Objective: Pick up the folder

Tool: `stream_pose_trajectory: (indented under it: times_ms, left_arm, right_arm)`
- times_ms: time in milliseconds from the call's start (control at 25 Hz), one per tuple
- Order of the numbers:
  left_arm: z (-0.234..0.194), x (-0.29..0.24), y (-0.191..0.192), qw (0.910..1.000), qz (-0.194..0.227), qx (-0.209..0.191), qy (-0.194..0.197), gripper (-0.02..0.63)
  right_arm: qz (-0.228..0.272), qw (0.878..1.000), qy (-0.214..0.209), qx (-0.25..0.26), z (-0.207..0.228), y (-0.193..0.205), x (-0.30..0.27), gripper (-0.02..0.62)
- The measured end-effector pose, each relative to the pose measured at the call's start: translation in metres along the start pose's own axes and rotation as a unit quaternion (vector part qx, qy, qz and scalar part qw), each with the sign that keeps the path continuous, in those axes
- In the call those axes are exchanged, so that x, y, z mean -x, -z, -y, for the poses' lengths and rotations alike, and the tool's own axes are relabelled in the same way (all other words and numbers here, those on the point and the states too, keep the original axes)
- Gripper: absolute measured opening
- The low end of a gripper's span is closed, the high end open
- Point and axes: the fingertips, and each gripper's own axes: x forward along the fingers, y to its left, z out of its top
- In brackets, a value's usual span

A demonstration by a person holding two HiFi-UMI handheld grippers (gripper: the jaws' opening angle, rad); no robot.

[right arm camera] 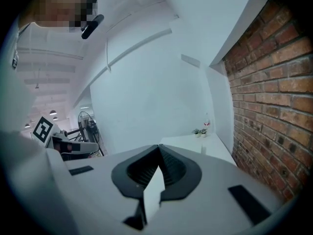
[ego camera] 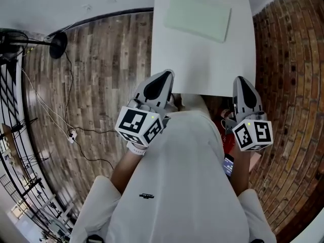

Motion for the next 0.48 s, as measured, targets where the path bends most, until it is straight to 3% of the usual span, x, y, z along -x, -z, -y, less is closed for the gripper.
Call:
stream_pose_trajectory:
  times_ms: [480]
  left_arm:
    - [-0.001, -0.073, -0.008, 0.9992, -0.035, 0.0, -0.017, 0.021]
  right_arm:
    - [0.002, 0.999, -0.036, -0.015, 0.054, -0.019, -0.048, 0.029]
